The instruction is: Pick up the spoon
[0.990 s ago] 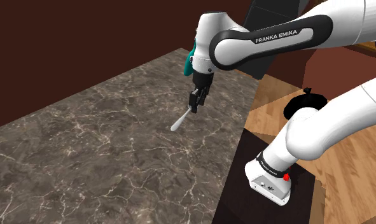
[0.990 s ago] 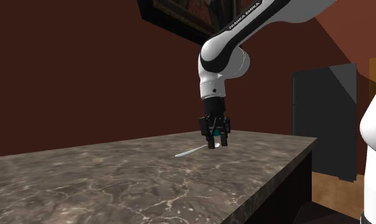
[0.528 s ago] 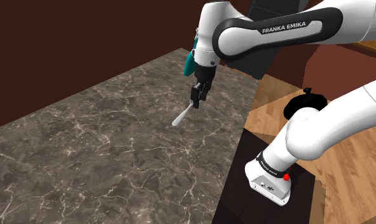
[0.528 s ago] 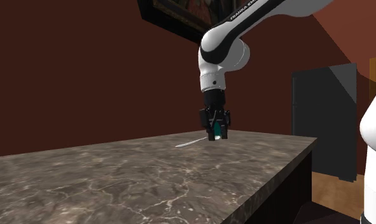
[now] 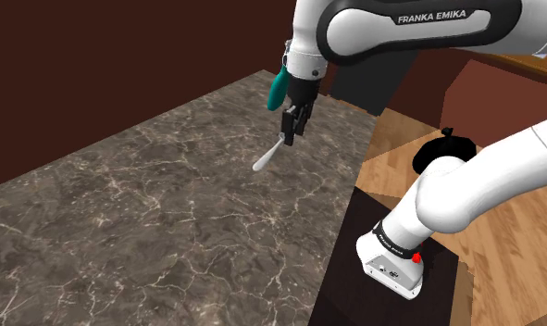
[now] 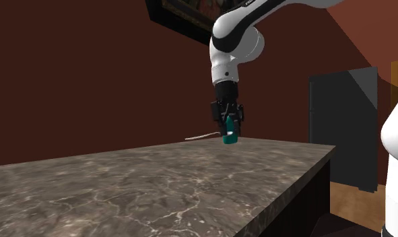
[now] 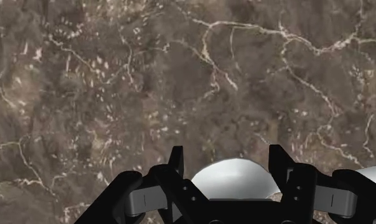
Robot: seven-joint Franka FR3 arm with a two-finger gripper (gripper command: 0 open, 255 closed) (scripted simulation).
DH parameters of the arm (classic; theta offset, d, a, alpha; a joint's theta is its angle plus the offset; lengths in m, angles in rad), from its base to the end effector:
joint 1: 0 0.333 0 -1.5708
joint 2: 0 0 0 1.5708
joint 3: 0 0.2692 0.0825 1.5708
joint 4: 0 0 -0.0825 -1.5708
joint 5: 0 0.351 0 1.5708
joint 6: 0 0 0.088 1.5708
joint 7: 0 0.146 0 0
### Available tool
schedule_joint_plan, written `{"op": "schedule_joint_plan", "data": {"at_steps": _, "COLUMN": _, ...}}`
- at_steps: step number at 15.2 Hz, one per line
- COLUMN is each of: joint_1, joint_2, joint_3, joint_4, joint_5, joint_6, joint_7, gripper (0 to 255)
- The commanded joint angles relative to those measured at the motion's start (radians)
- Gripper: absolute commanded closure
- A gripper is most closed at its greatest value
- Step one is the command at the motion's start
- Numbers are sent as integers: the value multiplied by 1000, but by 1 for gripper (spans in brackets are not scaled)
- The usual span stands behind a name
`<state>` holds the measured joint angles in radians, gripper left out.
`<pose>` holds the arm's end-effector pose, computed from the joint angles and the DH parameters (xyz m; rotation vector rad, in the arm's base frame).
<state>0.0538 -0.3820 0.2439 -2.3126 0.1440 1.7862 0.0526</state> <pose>0.3786 0.1345 0.4052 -3.0972 -0.2788 0.2464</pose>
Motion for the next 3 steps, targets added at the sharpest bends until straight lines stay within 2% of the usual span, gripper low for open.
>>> {"op": "schedule_joint_plan", "data": {"at_steps": 1, "joint_1": -1, "joint_2": -6, "joint_3": -4, "joint_4": 21, "joint_5": -2, "joint_6": -28, "joint_7": -1, "gripper": 255}}
{"op": "schedule_joint_plan", "data": {"at_steps": 3, "joint_1": -2, "joint_2": -6, "joint_3": -4, "joint_4": 23, "joint_5": -2, "joint_6": -30, "joint_7": -1, "gripper": 255}}
